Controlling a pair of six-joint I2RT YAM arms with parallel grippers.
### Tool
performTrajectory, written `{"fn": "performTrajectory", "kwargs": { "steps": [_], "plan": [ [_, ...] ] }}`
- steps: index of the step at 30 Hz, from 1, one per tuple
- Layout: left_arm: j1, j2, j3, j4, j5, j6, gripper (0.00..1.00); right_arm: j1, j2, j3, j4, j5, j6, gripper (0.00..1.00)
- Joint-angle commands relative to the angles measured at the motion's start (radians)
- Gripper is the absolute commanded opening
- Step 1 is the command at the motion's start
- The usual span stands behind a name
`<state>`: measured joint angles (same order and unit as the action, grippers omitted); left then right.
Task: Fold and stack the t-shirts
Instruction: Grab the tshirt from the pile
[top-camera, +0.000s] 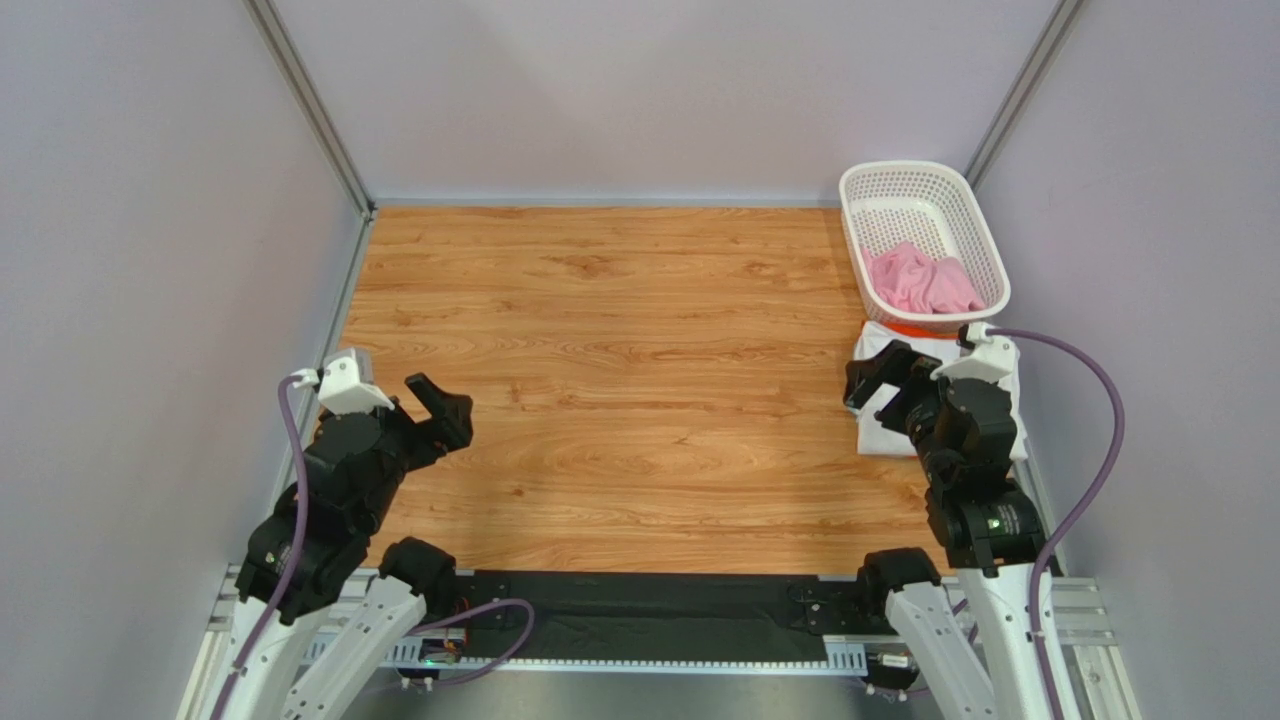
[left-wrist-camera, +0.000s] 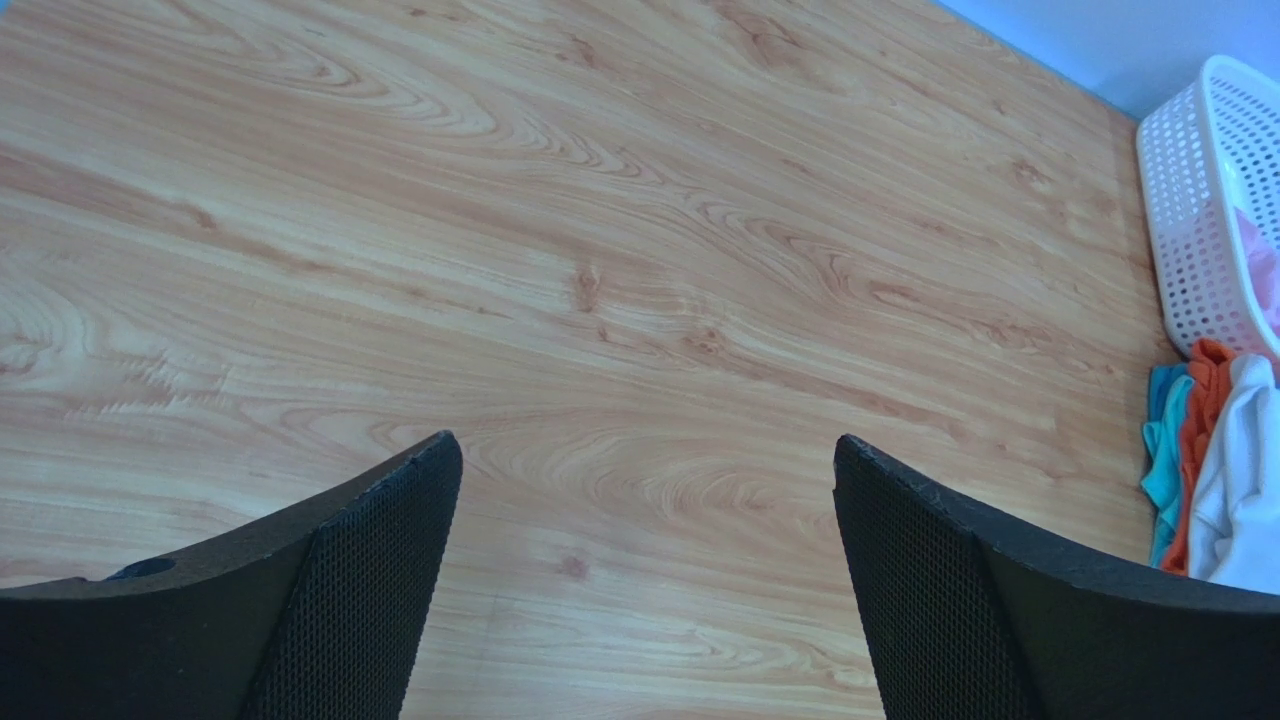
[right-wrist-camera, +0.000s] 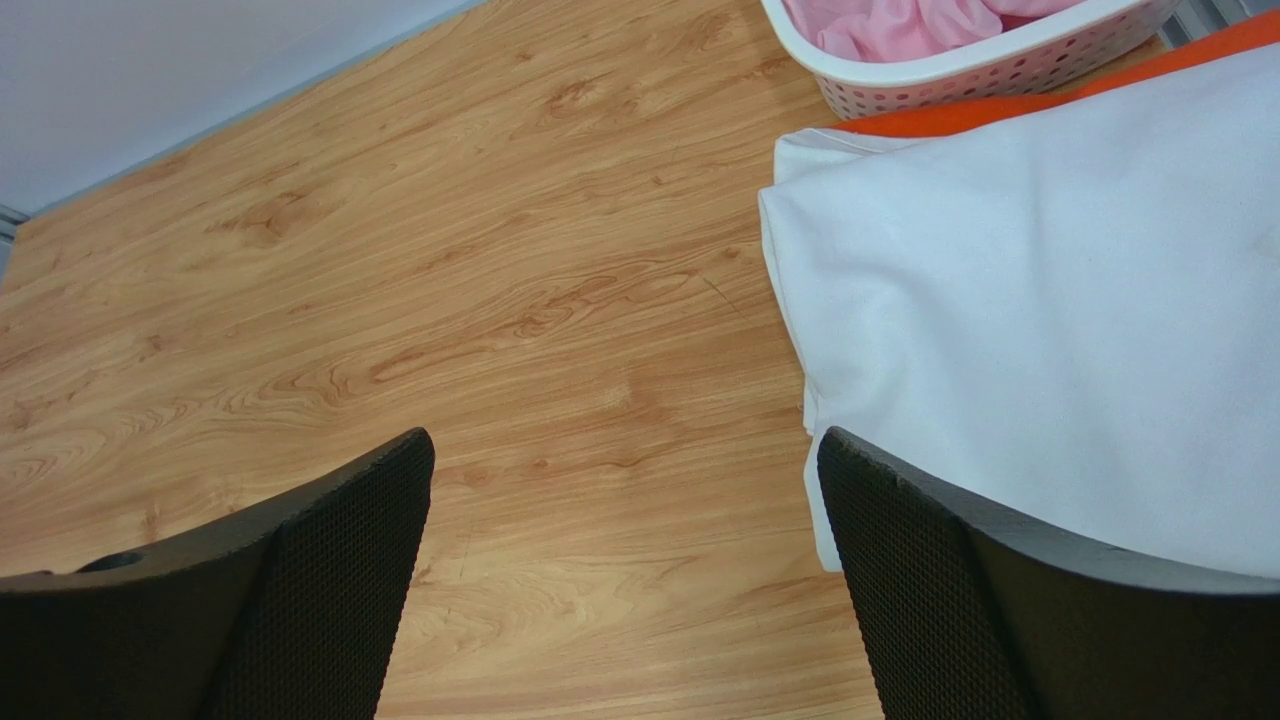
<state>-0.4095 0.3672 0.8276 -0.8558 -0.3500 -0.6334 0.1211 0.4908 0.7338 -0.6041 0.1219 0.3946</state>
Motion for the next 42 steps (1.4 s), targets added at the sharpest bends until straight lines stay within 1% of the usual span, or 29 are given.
{"fn": "performTrajectory", "kwargs": {
  "steps": [1, 5, 7, 10, 13, 14, 16, 18, 20, 21, 22, 23, 24, 25, 27, 28, 30, 31, 32, 33, 34, 36, 37, 38, 40, 42],
  "plan": [
    [0.008, -0.001, -0.004, 0.021, 0.000, -0.049, 1.00, -0.001, 0.014, -0.001, 0.036, 0.013, -0.022, 1.00],
    [0.008, -0.001, -0.034, 0.093, 0.034, -0.063, 1.00, -0.001, 0.046, 0.019, 0.035, 0.013, -0.022, 1.00],
    [0.008, -0.001, -0.051, 0.133, 0.045, -0.065, 1.00, -0.001, 0.067, 0.038, 0.036, 0.047, 0.007, 1.00],
    [0.008, 0.007, -0.073, 0.185, 0.049, -0.065, 1.00, -0.001, 0.143, 0.074, 0.044, 0.099, 0.015, 1.00],
    [0.008, 0.025, -0.087, 0.228, 0.052, -0.063, 1.00, -0.003, 0.256, 0.159, 0.044, 0.122, 0.020, 1.00],
    [0.008, 0.041, -0.090, 0.239, 0.057, -0.060, 1.00, -0.005, 0.322, 0.206, 0.046, 0.130, 0.023, 1.00],
    [0.008, 0.058, -0.100, 0.270, 0.057, -0.060, 1.00, -0.020, 0.417, 0.251, 0.055, 0.145, 0.021, 1.00],
    [0.008, 0.081, -0.105, 0.293, 0.066, -0.055, 1.00, -0.056, 0.483, 0.318, 0.059, 0.125, 0.004, 1.00],
    [0.008, 0.095, -0.110, 0.316, 0.088, -0.060, 1.00, -0.093, 0.589, 0.366, 0.063, 0.096, 0.001, 1.00],
    [0.008, 0.093, -0.110, 0.316, 0.095, -0.069, 1.00, -0.147, 0.627, 0.422, 0.061, 0.053, -0.003, 1.00],
    [0.008, 0.079, -0.128, 0.343, 0.101, -0.069, 1.00, -0.173, 0.700, 0.449, 0.064, 0.026, -0.005, 1.00],
    [0.008, 0.070, -0.146, 0.377, 0.129, -0.045, 1.00, -0.198, 0.741, 0.481, 0.066, 0.004, -0.008, 1.00],
    [0.008, 0.055, -0.204, 0.456, 0.134, -0.029, 1.00, -0.263, 0.820, 0.571, 0.070, -0.025, -0.022, 1.00],
    [0.008, 0.050, -0.205, 0.457, 0.134, -0.029, 1.00, -0.264, 0.862, 0.572, 0.070, -0.025, -0.022, 1.00],
    [0.008, 0.047, -0.219, 0.468, 0.106, -0.029, 1.00, -0.311, 0.948, 0.634, 0.072, -0.014, -0.034, 1.00],
    [0.008, 0.053, -0.217, 0.453, 0.094, -0.029, 1.00, -0.328, 1.035, 0.706, 0.067, -0.022, -0.036, 1.00],
    [0.008, 0.062, -0.203, 0.422, 0.074, -0.032, 1.00, -0.369, 1.124, 0.789, 0.050, -0.045, -0.039, 1.00],
    [0.008, 0.067, -0.200, 0.416, 0.074, -0.034, 1.00, -0.377, 1.210, 0.868, 0.043, -0.050, -0.054, 1.00],
    [0.008, 0.072, -0.199, 0.413, 0.086, -0.032, 1.00, -0.385, 1.254, 0.919, 0.035, -0.050, -0.065, 1.00],
    [0.008, 0.075, -0.199, 0.413, 0.091, -0.026, 1.00, -0.393, 1.300, 0.967, -0.001, -0.048, -0.080, 1.00],
    [0.008, 0.075, -0.200, 0.411, 0.092, -0.029, 1.00, -0.394, 1.389, 1.072, -0.025, -0.047, -0.097, 1.00],
    [0.008, 0.076, -0.212, 0.413, 0.083, -0.041, 1.00, -0.394, 1.475, 1.168, -0.078, -0.051, -0.131, 0.99],
    [0.008, 0.075, -0.216, 0.411, 0.074, -0.043, 1.00, -0.396, 1.555, 1.223, -0.132, -0.050, -0.141, 0.99],
    [0.008, 0.075, -0.219, 0.408, 0.063, -0.046, 1.00, -0.394, 1.589, 1.301, -0.158, -0.048, -0.158, 0.99],
    [0.008, 0.070, -0.217, 0.391, 0.056, -0.043, 1.00, -0.396, 1.664, 1.348, -0.201, -0.045, -0.163, 0.98],
    [0.008, 0.064, -0.220, 0.382, 0.043, -0.048, 1.00, -0.396, 1.690, 1.349, -0.201, -0.036, -0.169, 0.97]
  ]
}}
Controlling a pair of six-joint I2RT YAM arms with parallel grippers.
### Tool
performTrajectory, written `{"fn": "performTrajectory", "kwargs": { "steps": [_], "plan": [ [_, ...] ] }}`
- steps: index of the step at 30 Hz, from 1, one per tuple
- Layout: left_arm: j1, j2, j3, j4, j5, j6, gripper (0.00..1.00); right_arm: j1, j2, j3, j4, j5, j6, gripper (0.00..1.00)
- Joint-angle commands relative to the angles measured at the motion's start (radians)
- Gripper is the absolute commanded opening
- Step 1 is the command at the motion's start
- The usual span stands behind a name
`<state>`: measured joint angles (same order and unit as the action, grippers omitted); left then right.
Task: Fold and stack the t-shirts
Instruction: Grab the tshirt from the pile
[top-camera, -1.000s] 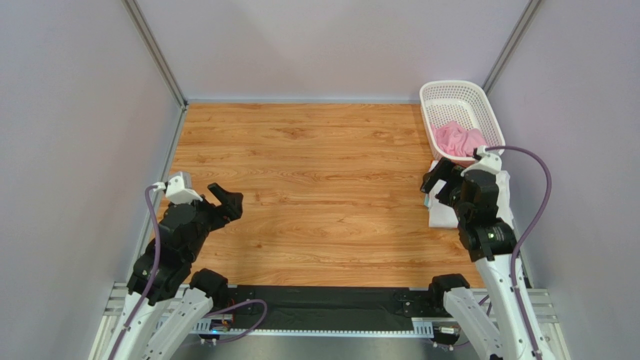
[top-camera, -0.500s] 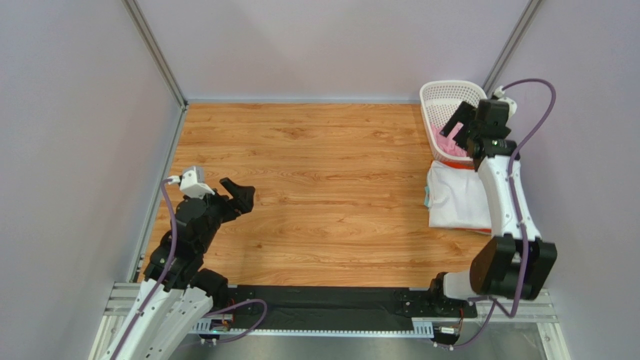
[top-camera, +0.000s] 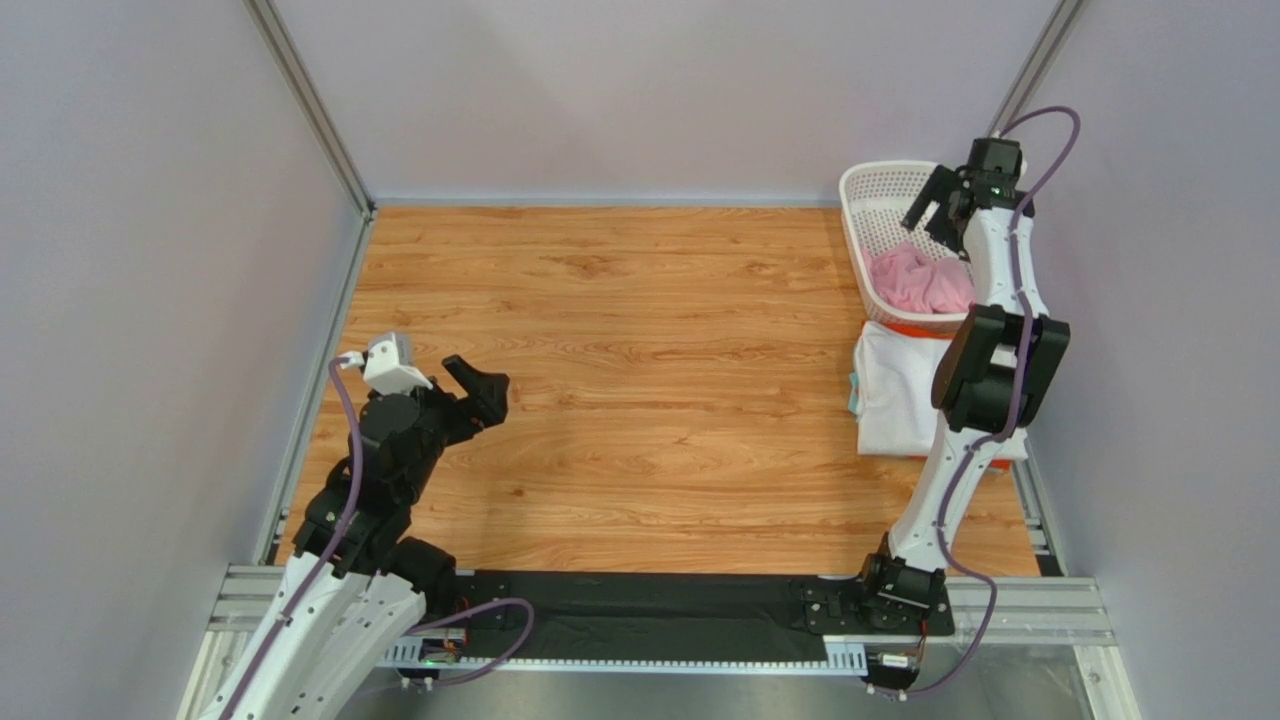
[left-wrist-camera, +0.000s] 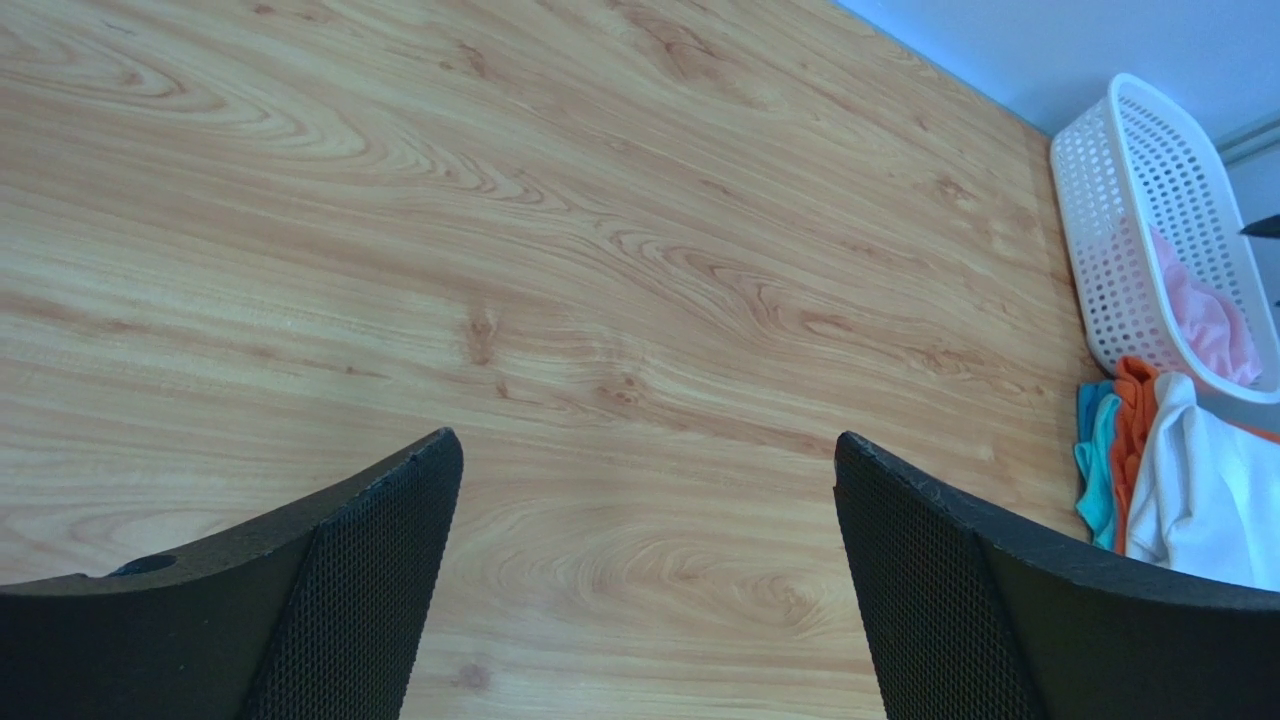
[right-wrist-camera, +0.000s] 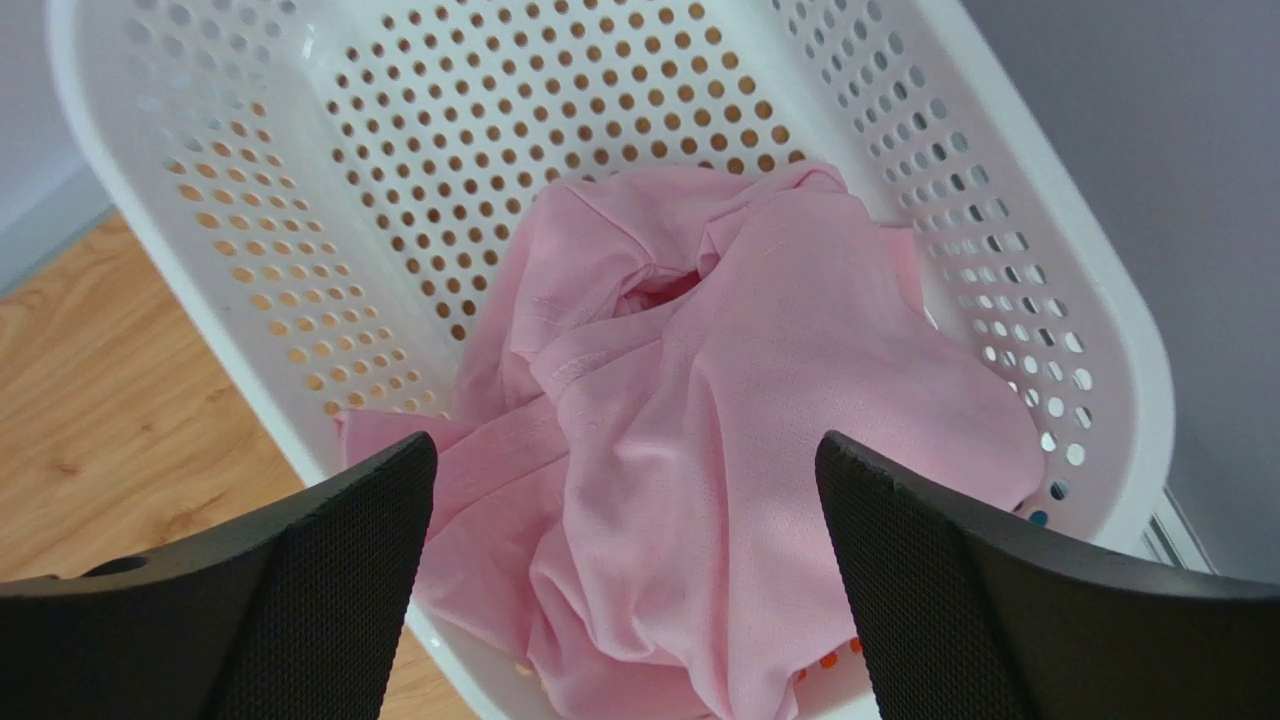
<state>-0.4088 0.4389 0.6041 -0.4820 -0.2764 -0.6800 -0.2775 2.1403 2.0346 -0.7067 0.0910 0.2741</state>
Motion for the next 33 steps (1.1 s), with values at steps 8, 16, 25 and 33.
{"fn": "performTrajectory", "kwargs": {
  "steps": [8, 16, 25, 33],
  "plan": [
    [0.007, -0.019, -0.007, 0.008, -0.035, -0.018, 1.00, 0.003, 0.081, -0.053, -0.109, 0.116, -0.055, 0.90],
    [0.007, -0.019, -0.006, 0.002, -0.018, -0.027, 1.00, 0.003, 0.043, -0.048, -0.117, 0.066, -0.081, 0.05],
    [0.007, -0.034, -0.009, -0.017, 0.011, -0.043, 1.00, 0.011, -0.230, -0.108, -0.059, -0.183, -0.024, 0.00],
    [0.007, -0.074, -0.033, 0.008, 0.161, -0.027, 1.00, 0.119, -0.469, -0.103, -0.045, -0.237, -0.053, 0.00]
  ]
}}
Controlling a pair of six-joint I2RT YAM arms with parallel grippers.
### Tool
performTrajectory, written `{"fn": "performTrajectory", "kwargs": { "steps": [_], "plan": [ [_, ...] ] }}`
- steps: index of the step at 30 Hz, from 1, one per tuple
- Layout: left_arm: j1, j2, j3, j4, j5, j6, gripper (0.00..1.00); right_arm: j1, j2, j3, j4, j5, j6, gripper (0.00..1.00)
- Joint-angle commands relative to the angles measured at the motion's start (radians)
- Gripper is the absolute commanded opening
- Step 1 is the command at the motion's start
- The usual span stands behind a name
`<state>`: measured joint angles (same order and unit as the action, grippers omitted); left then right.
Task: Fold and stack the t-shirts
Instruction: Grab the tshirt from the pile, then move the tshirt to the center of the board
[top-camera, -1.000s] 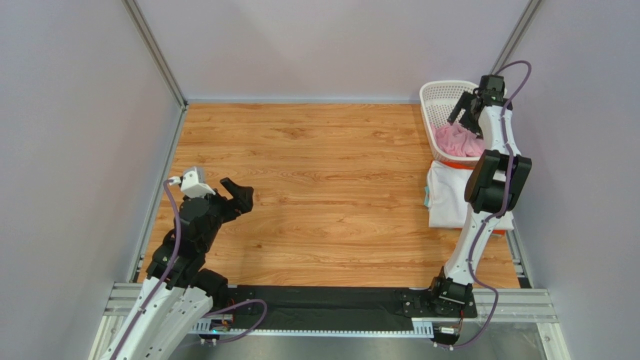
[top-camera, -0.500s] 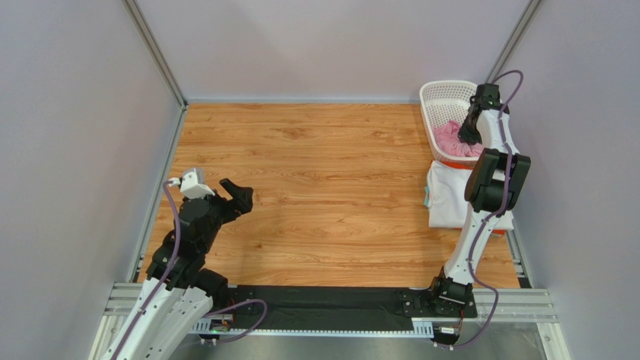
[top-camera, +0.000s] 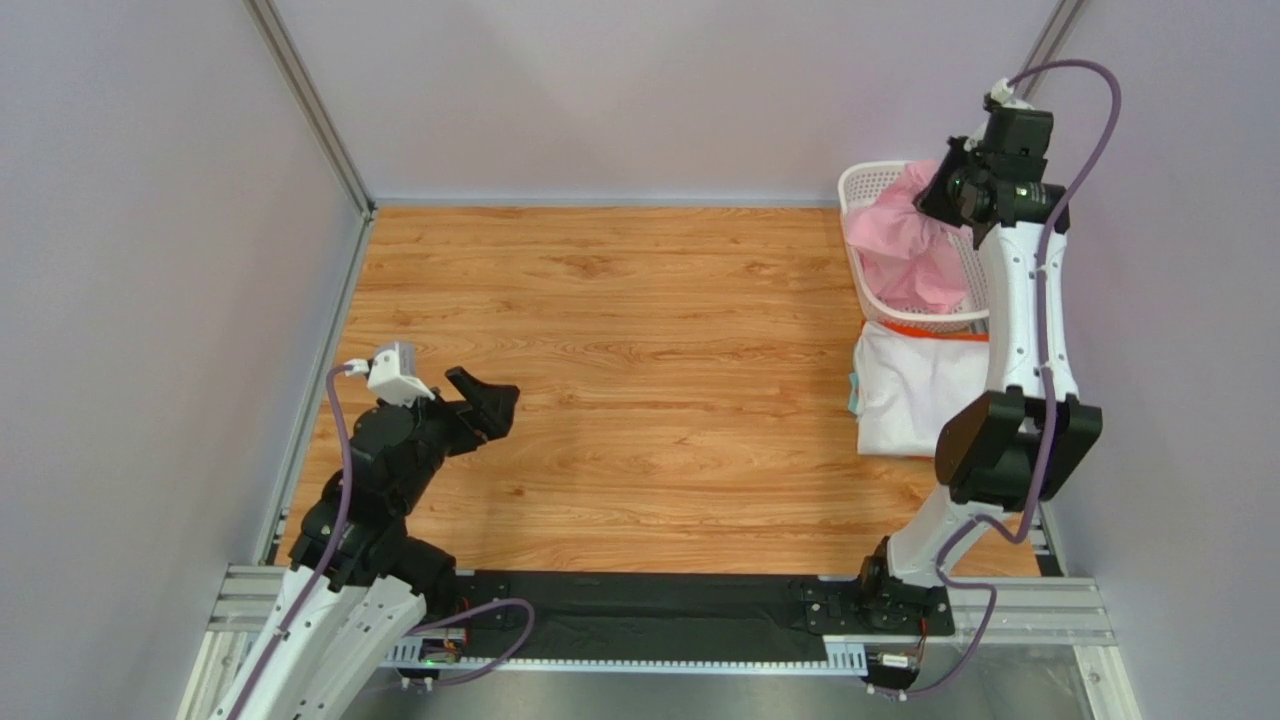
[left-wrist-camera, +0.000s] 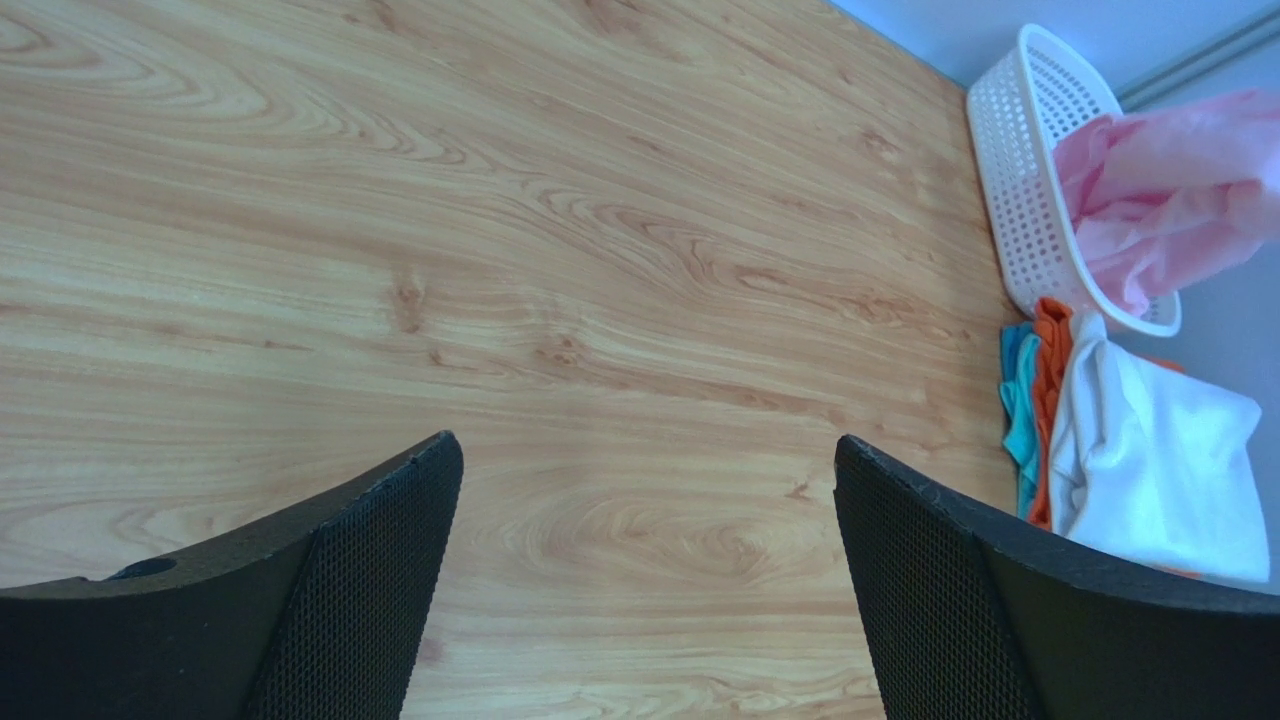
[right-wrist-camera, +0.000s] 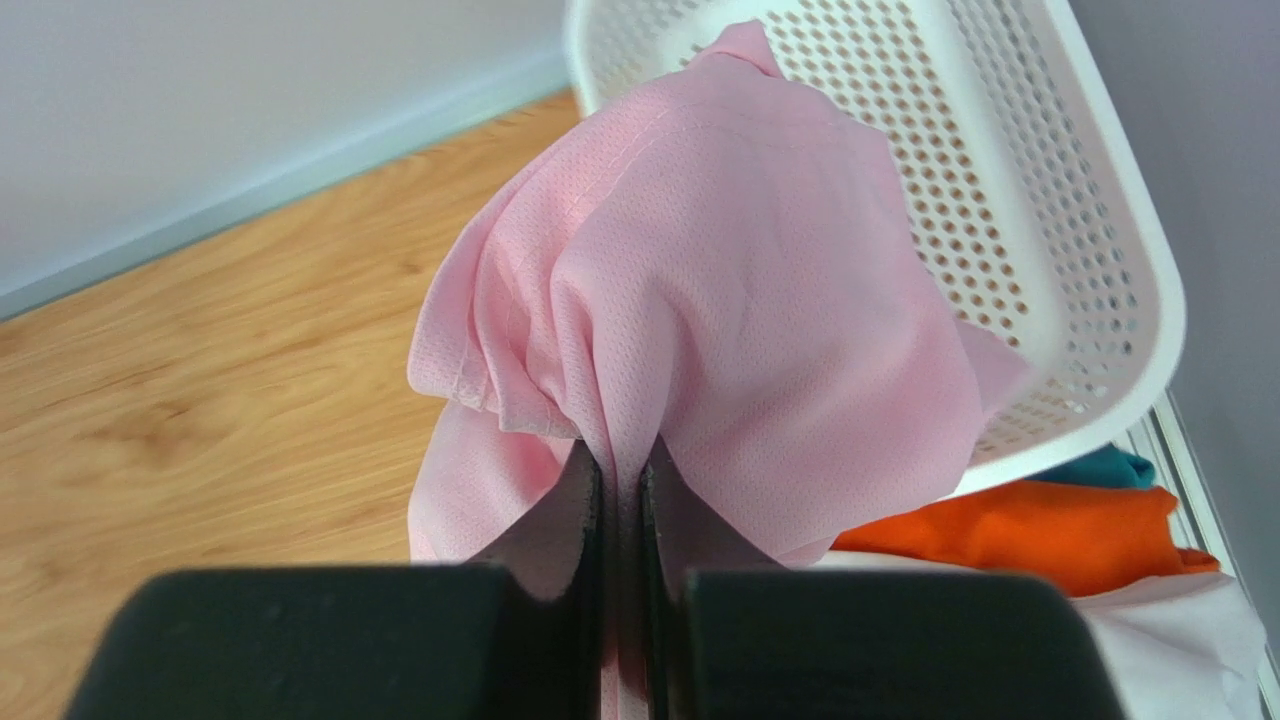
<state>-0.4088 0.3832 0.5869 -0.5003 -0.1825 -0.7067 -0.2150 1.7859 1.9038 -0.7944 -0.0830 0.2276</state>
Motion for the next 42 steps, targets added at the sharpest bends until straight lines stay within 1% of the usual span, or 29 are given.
{"fn": "performTrajectory", "kwargs": {
  "steps": [1, 2, 4, 7, 8, 10, 11, 13, 14, 16, 19, 22, 23, 24, 25, 26, 27, 28, 29, 30, 31, 33, 34, 35, 36, 37, 38, 41, 42],
  "plan": [
    [0.007, -0.023, -0.021, 0.022, 0.072, -0.004, 1.00, 0.077, -0.138, 0.032, 0.043, -0.063, -0.010, 0.00],
    [0.007, -0.026, -0.025, 0.014, 0.072, -0.014, 1.00, 0.115, -0.184, 0.037, 0.047, -0.063, -0.017, 0.00],
    [0.005, -0.036, -0.027, 0.000, 0.063, -0.034, 1.00, 0.158, -0.226, 0.053, 0.046, -0.061, -0.048, 0.00],
    [0.007, -0.049, -0.019, -0.032, 0.077, -0.046, 1.00, 0.308, -0.307, 0.069, 0.046, -0.057, -0.091, 0.00],
    [0.007, -0.053, -0.013, -0.043, 0.077, -0.051, 1.00, 0.340, -0.344, 0.072, 0.046, -0.061, -0.097, 0.00],
    [0.007, -0.066, -0.007, -0.070, 0.052, -0.080, 1.00, 0.405, -0.378, 0.074, 0.053, -0.064, -0.108, 0.00],
    [0.007, -0.069, -0.001, -0.096, 0.045, -0.086, 1.00, 0.470, -0.402, 0.080, 0.066, -0.075, -0.109, 0.00],
    [0.005, -0.075, 0.007, -0.119, 0.028, -0.100, 1.00, 0.528, -0.419, 0.087, 0.072, -0.096, -0.109, 0.00],
    [0.007, -0.076, 0.017, -0.141, 0.029, -0.103, 1.00, 0.575, -0.431, 0.087, 0.087, -0.145, -0.099, 0.00],
    [0.007, -0.084, 0.025, -0.162, 0.032, -0.111, 1.00, 0.612, -0.437, 0.084, 0.096, -0.202, -0.073, 0.00],
    [0.007, -0.095, 0.044, -0.205, 0.028, -0.120, 1.00, 0.692, -0.445, 0.035, 0.133, -0.338, -0.044, 0.00],
    [0.007, -0.109, 0.057, -0.242, 0.017, -0.128, 1.00, 0.701, -0.473, -0.110, 0.220, -0.461, -0.025, 0.00],
    [0.007, -0.115, 0.057, -0.247, 0.020, -0.128, 1.00, 0.700, -0.489, -0.158, 0.263, -0.474, -0.019, 0.01],
    [0.007, -0.118, 0.056, -0.250, 0.018, -0.135, 1.00, 0.701, -0.499, -0.258, 0.274, -0.486, -0.034, 0.01],
    [0.007, -0.122, 0.053, -0.256, 0.020, -0.142, 1.00, 0.700, -0.517, -0.314, 0.284, -0.476, -0.042, 0.02],
    [0.007, -0.125, 0.048, -0.256, 0.018, -0.152, 1.00, 0.700, -0.526, -0.375, 0.312, -0.459, -0.046, 0.04],
    [0.007, -0.124, 0.045, -0.257, 0.020, -0.157, 1.00, 0.698, -0.536, -0.520, 0.328, -0.430, -0.042, 0.05],
    [0.007, -0.122, 0.044, -0.257, 0.026, -0.158, 1.00, 0.697, -0.542, -0.584, 0.342, -0.343, -0.045, 0.06],
    [0.007, -0.119, 0.037, -0.256, 0.034, -0.160, 1.00, 0.692, -0.551, -0.659, 0.363, -0.287, -0.045, 0.08],
    [0.007, -0.110, 0.028, -0.257, 0.043, -0.168, 1.00, 0.672, -0.554, -0.780, 0.392, -0.188, -0.036, 0.12],
    [0.005, -0.110, 0.022, -0.257, 0.043, -0.168, 1.00, 0.661, -0.551, -0.843, 0.405, -0.137, -0.036, 0.12],
    [0.007, -0.084, 0.004, -0.251, 0.051, -0.180, 1.00, 0.635, -0.542, -0.928, 0.420, -0.058, -0.019, 0.32],
    [0.007, -0.070, -0.013, -0.244, 0.054, -0.183, 1.00, 0.608, -0.527, -0.983, 0.419, -0.016, 0.004, 0.46],
    [0.007, -0.038, -0.021, -0.238, 0.063, -0.182, 1.00, 0.602, -0.522, -0.997, 0.409, 0.003, 0.010, 0.73],
    [0.007, -0.021, -0.028, -0.230, 0.081, -0.181, 1.00, 0.600, -0.522, -1.008, 0.399, 0.014, 0.010, 0.84],
    [0.005, 0.000, -0.039, -0.216, 0.092, -0.180, 1.00, 0.600, -0.533, -1.014, 0.374, 0.020, 0.016, 0.93],
    [0.007, 0.044, -0.044, -0.207, 0.106, -0.177, 1.00, 0.602, -0.543, -1.031, 0.368, 0.019, 0.016, 1.00],
    [0.007, 0.136, -0.065, -0.149, 0.175, -0.159, 1.00, 0.602, -0.621, -1.078, 0.359, 0.025, 0.035, 1.00],
    [0.007, 0.161, -0.073, -0.098, 0.233, -0.152, 1.00, 0.603, -0.646, -1.091, 0.353, 0.038, 0.045, 1.00]
  ]
}}
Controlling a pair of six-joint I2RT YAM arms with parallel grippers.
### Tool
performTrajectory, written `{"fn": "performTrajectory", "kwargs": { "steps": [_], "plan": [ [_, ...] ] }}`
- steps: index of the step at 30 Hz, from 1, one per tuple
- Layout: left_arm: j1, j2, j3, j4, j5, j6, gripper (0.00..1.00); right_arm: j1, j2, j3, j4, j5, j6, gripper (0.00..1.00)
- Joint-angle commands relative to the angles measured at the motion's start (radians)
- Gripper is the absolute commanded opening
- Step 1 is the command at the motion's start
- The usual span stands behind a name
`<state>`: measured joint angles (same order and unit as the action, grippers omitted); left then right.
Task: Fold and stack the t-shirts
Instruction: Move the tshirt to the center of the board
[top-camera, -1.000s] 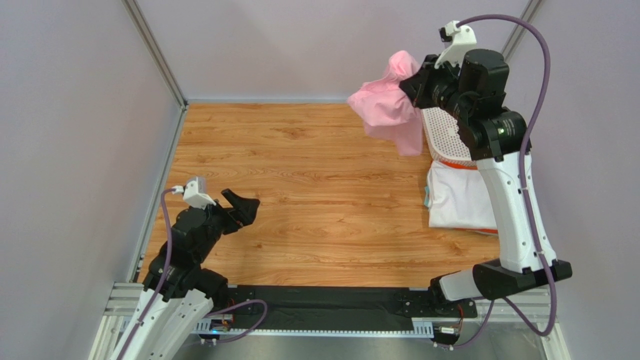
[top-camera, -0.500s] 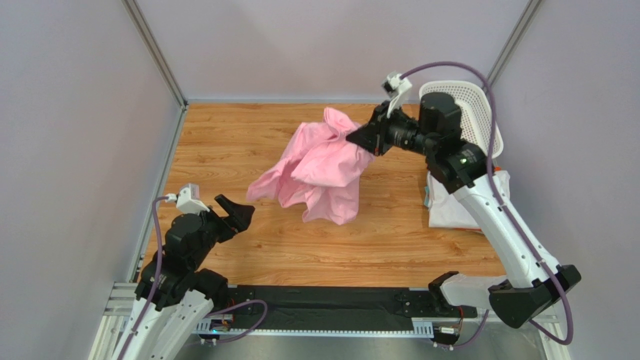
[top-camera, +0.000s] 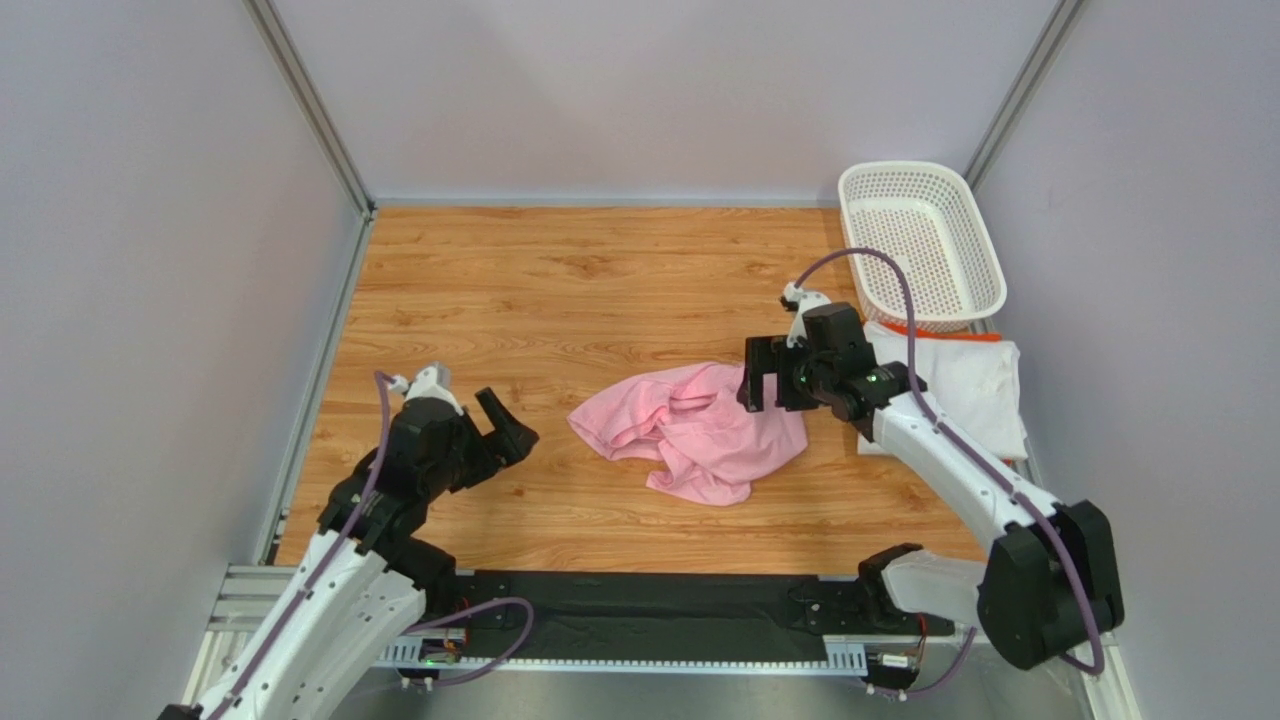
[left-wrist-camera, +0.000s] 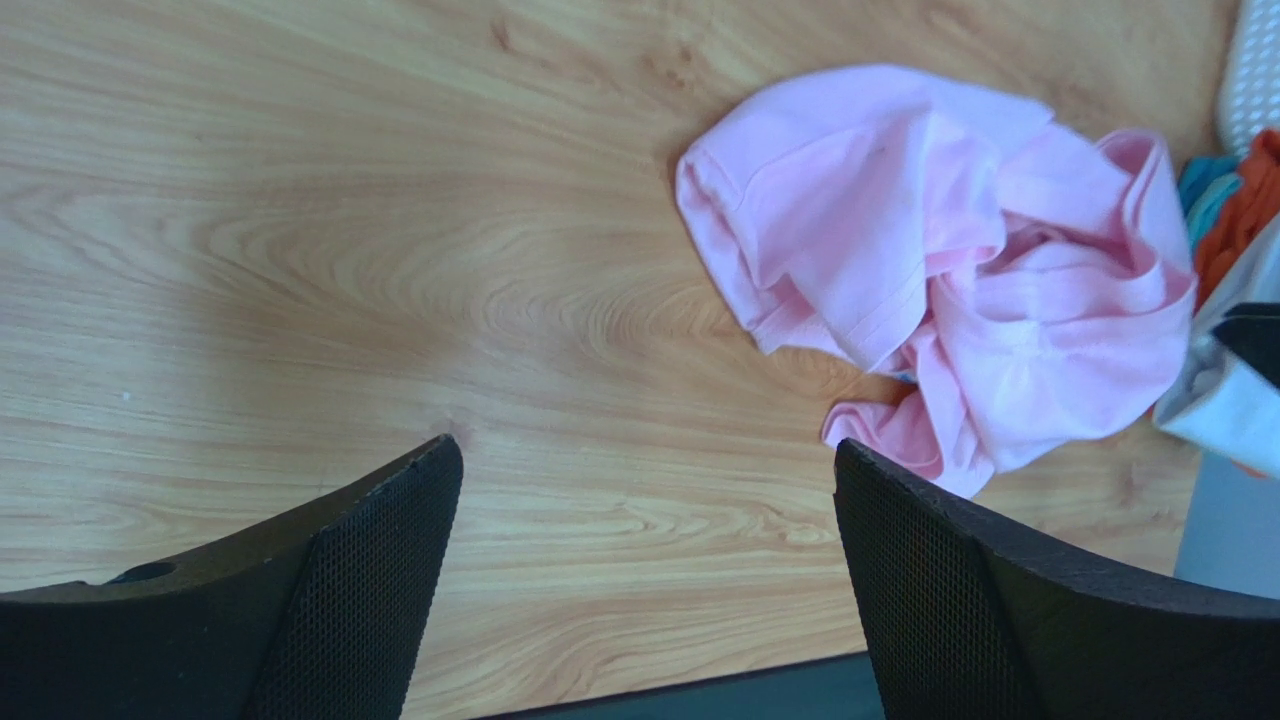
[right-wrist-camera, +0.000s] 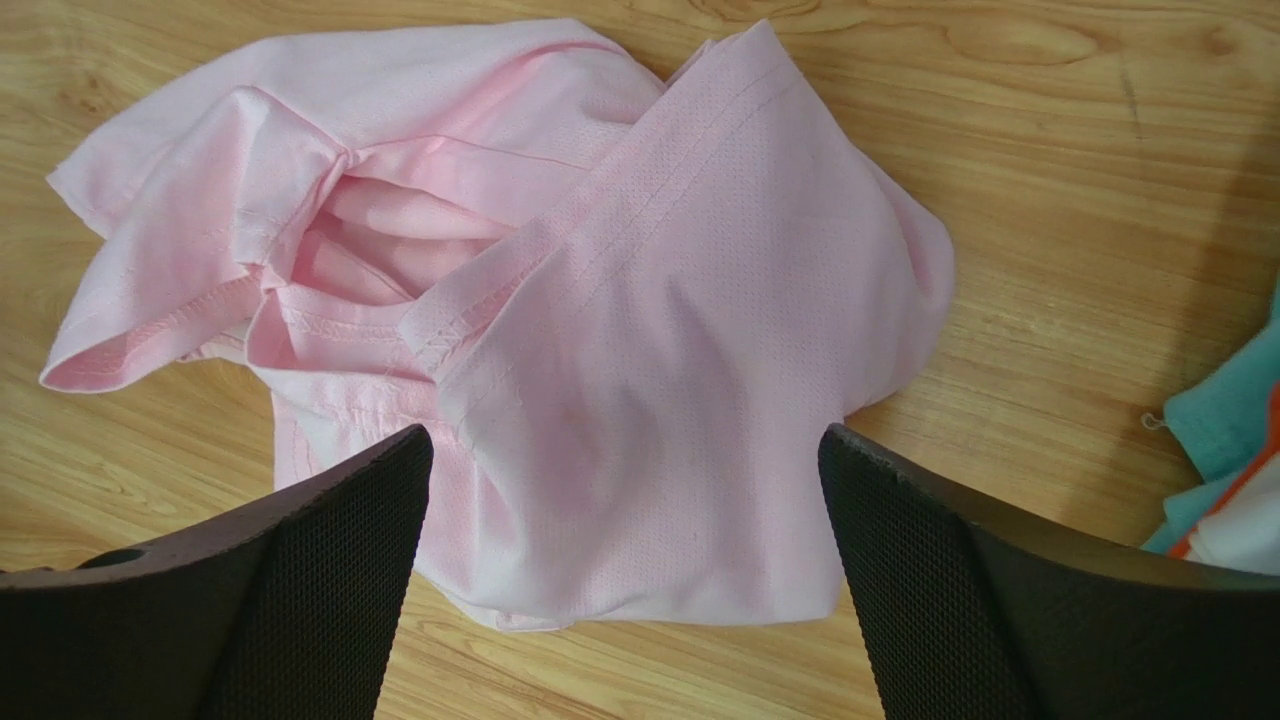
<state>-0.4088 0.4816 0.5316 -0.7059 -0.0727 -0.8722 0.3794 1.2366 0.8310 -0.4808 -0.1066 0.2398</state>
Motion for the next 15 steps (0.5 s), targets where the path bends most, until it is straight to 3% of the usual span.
{"fn": "performTrajectory", "kwargs": {
  "steps": [1, 7, 15],
  "plan": [
    [0.007, 0.104, -0.031, 0.130, 0.148, 0.019, 1.00, 0.010, -0.148, -0.035, 0.025, 0.099, 0.042, 1.00],
    [-0.021, 0.285, -0.041, 0.322, 0.303, 0.022, 1.00, 0.009, -0.380, -0.154, -0.047, 0.252, 0.151, 1.00],
    [-0.169, 0.566, 0.076, 0.456, 0.271, 0.057, 0.97, 0.009, -0.574, -0.220, -0.104, 0.283, 0.178, 1.00]
  ]
}}
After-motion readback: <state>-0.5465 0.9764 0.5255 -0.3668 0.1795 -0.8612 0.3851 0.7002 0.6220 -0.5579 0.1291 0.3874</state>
